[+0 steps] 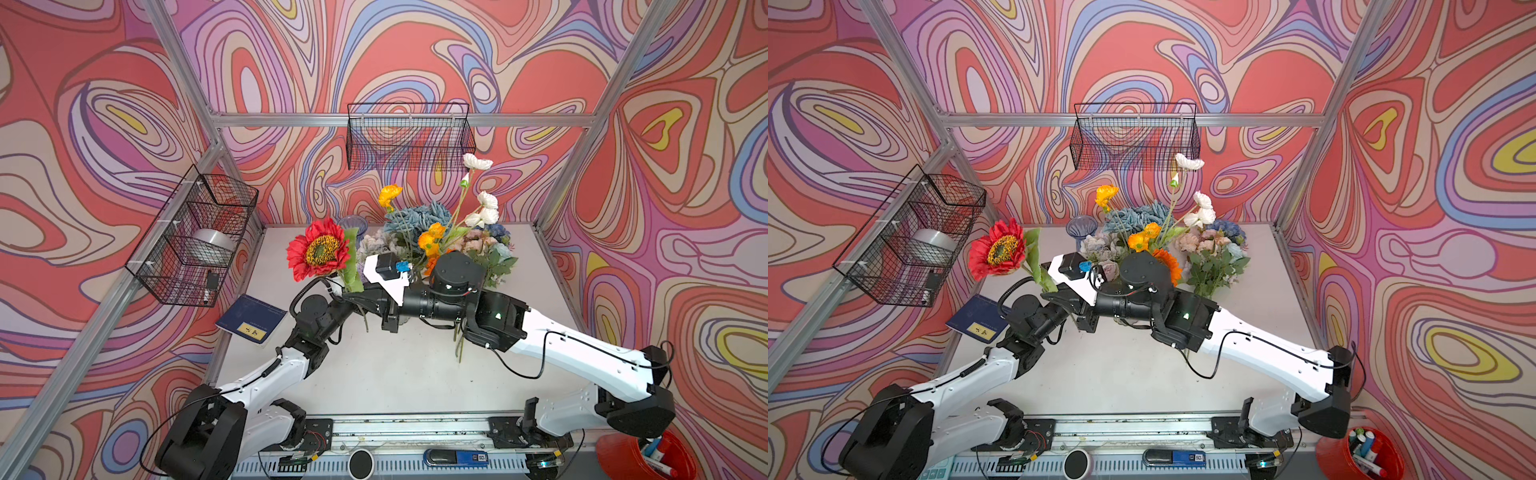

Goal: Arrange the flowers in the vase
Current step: 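Carry the red gerbera over the clear vase held by the left gripper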

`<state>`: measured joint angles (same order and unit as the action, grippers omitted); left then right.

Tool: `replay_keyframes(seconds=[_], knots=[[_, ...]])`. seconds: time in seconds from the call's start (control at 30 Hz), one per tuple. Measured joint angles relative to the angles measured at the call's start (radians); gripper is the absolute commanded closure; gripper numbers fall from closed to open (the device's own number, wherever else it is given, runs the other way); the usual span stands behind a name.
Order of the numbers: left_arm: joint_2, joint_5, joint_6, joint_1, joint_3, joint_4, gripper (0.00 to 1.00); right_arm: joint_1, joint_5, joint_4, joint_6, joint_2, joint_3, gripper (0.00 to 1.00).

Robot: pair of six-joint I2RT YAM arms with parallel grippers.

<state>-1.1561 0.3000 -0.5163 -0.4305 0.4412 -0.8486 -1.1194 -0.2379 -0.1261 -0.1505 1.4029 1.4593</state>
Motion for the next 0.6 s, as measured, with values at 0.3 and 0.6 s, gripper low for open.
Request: replay_keyframes(seconds=[0.3, 0.6], knots=[[-0.075, 0.067, -0.012, 0.018, 0.044, -0.014, 0.00, 0.001, 0.206, 0.034, -0.110, -0.077, -0.211, 1.00], [-0.079, 0.014, -0.027, 0.019, 0.093, -0.031, 0.01, 0.082, 0.271, 0.184, -0.175, -0.177, -0.302, 1.00]])
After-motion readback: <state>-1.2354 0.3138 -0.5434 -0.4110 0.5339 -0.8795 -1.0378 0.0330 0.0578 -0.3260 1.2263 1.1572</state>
